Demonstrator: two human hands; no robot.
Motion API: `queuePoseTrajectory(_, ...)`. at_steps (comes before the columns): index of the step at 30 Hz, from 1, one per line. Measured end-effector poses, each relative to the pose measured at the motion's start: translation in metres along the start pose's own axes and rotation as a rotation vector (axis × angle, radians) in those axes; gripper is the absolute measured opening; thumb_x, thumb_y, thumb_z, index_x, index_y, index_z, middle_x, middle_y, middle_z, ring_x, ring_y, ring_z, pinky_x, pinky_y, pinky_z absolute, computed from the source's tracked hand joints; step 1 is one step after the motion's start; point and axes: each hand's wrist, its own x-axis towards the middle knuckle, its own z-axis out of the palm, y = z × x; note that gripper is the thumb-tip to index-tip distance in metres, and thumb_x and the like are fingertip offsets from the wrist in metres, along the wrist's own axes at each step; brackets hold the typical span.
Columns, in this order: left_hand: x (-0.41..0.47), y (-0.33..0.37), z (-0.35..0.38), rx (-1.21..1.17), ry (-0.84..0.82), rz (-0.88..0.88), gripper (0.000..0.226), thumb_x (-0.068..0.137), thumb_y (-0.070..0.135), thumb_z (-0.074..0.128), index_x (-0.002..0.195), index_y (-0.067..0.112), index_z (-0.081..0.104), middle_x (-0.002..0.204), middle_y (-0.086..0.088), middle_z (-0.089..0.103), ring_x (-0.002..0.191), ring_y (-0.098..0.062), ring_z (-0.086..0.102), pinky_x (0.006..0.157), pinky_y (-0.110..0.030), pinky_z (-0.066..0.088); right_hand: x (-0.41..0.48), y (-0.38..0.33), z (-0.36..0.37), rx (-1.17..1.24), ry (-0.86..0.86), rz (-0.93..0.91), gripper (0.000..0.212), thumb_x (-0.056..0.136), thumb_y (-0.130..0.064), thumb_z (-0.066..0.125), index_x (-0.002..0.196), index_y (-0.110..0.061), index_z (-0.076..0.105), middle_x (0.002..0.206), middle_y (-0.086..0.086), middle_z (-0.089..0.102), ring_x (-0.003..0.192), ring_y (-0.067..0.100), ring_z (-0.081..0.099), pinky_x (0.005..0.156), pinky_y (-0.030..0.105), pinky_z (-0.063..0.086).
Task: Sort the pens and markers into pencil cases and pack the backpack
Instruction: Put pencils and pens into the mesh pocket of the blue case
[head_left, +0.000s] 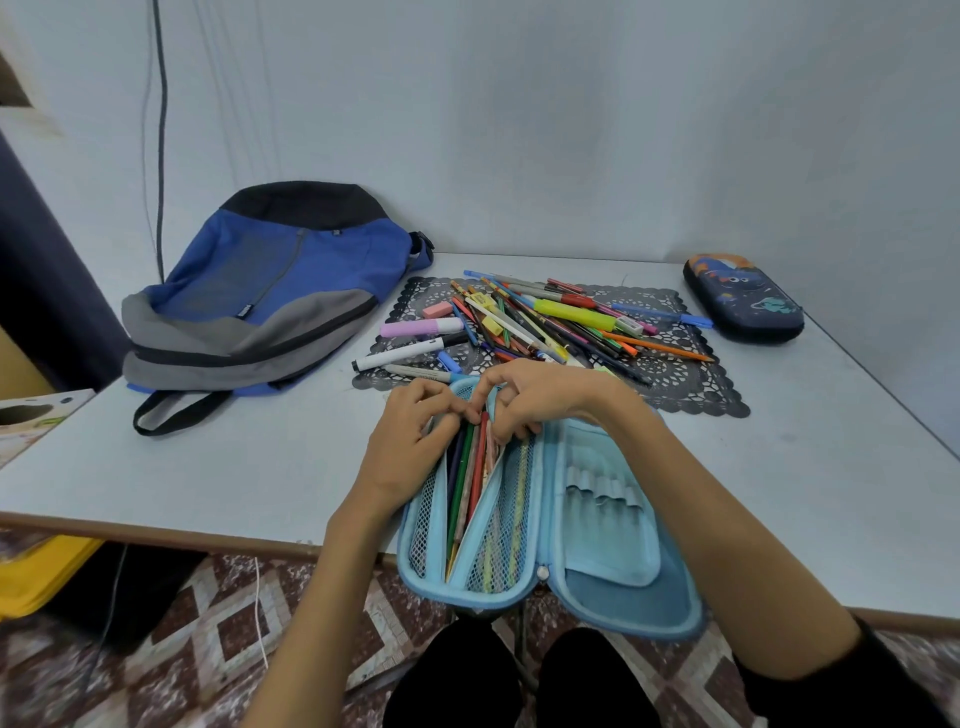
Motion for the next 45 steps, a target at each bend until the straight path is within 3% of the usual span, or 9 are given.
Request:
queuePoseTrajectory(6,0.0007,0.0025,0.001,0.024,0.014,0.043,0.024,0.081,0.042,0.043,0.084,0.047,0.066,0.099,0.007,0.056,0.101,-0.015,0.047,0.088,-0.017,0.031,0.0002,-0.0004,0.0025,0.16,0.118,0.034,0.025,0.076,0.005,0.062,0.096,-0.01,0.057,0.066,0.011,0.062,0.049,0.017,0.045,0.044,0.025,0.032)
queuePoseTrajectory(9,0.0008,0.0018,0.0018,0.009,0.019,0.069,0.025,0.082,0.038,0.044,0.08,0.057,0.06,0.099,0.008,0.056,0.101,-0.015,0.047,0.089,-0.027,0.033,-0.0002,-0.002,0.0041,0.215,0.156,0.034,0.024,0.077,0.006,0.061,0.092,-0.011,0.055,0.061,0.009,0.062,0.045,0.015,0.042,0.042,0.023,0.029)
queuePoseTrajectory(14,0.0006,0.0029,0.0012,0.053,-0.017,0.12,0.031,0.084,0.038,0.04,0.107,0.048,0.058,0.114,0.029,0.044,0.106,-0.002,0.036,0.094,-0.019,0.025,-0.0002,-0.0021,0.0051,0.252,0.15,0.013,0.024,0.076,0.006,0.061,0.092,-0.012,0.056,0.057,0.006,0.062,0.044,0.014,0.043,0.041,0.021,0.029)
queuePoseTrajectory(20,0.0012,0.0039,0.0022,0.012,-0.083,0.12,0.036,0.081,0.046,0.045,0.093,0.032,0.076,0.128,0.019,0.048,0.122,-0.009,0.035,0.101,-0.029,0.021,-0.0014,-0.0016,0.0052,0.298,0.15,-0.013,0.023,0.078,0.005,0.061,0.091,-0.013,0.057,0.056,0.005,0.06,0.044,0.015,0.044,0.041,0.021,0.029)
queuePoseTrajectory(24,0.0019,0.0041,0.0015,-0.029,-0.092,0.094,0.028,0.08,0.05,0.048,0.095,0.041,0.07,0.128,0.03,0.042,0.124,-0.008,0.034,0.104,-0.031,0.02,-0.0016,-0.0016,0.0051,0.303,0.149,-0.019,0.024,0.077,0.006,0.062,0.09,-0.013,0.057,0.055,0.005,0.06,0.043,0.016,0.045,0.041,0.021,0.029)
queuePoseTrajectory(31,0.0024,0.0008,0.0021,-0.052,-0.127,0.081,0.028,0.082,0.052,0.049,0.106,0.045,0.062,0.132,0.029,0.041,0.129,-0.01,0.033,0.11,-0.035,0.022,-0.0035,-0.0015,0.006,0.332,0.154,-0.037,0.025,0.076,0.008,0.062,0.089,-0.012,0.057,0.061,0.011,0.06,0.045,0.017,0.045,0.04,0.022,0.028)
queuePoseTrajectory(38,0.0021,0.0016,0.0015,-0.059,-0.142,0.08,0.034,0.083,0.052,0.048,0.101,0.039,0.073,0.138,0.016,0.046,0.131,-0.009,0.032,0.111,-0.034,0.021,-0.0031,-0.0008,0.0054,0.349,0.153,-0.047,0.025,0.076,0.009,0.062,0.09,-0.01,0.057,0.06,0.012,0.06,0.044,0.018,0.045,0.039,0.022,0.027)
queuePoseTrajectory(43,0.0026,0.0027,0.0007,0.019,-0.164,0.104,0.034,0.082,0.052,0.043,0.115,0.051,0.054,0.139,0.014,0.042,0.135,-0.015,0.029,0.111,-0.035,0.018,-0.004,-0.0014,0.0057,0.339,0.165,-0.055,0.025,0.074,0.01,0.062,0.088,-0.011,0.057,0.059,0.01,0.06,0.045,0.019,0.044,0.039,0.021,0.027)
queuePoseTrajectory(45,0.0025,0.003,0.001,0.032,-0.169,0.103,0.034,0.082,0.052,0.043,0.112,0.049,0.058,0.139,0.014,0.041,0.135,-0.014,0.027,0.111,-0.034,0.017,-0.0038,-0.0015,0.0059,0.336,0.165,-0.055,0.025,0.074,0.01,0.062,0.088,-0.011,0.057,0.059,0.01,0.06,0.045,0.019,0.044,0.04,0.021,0.027)
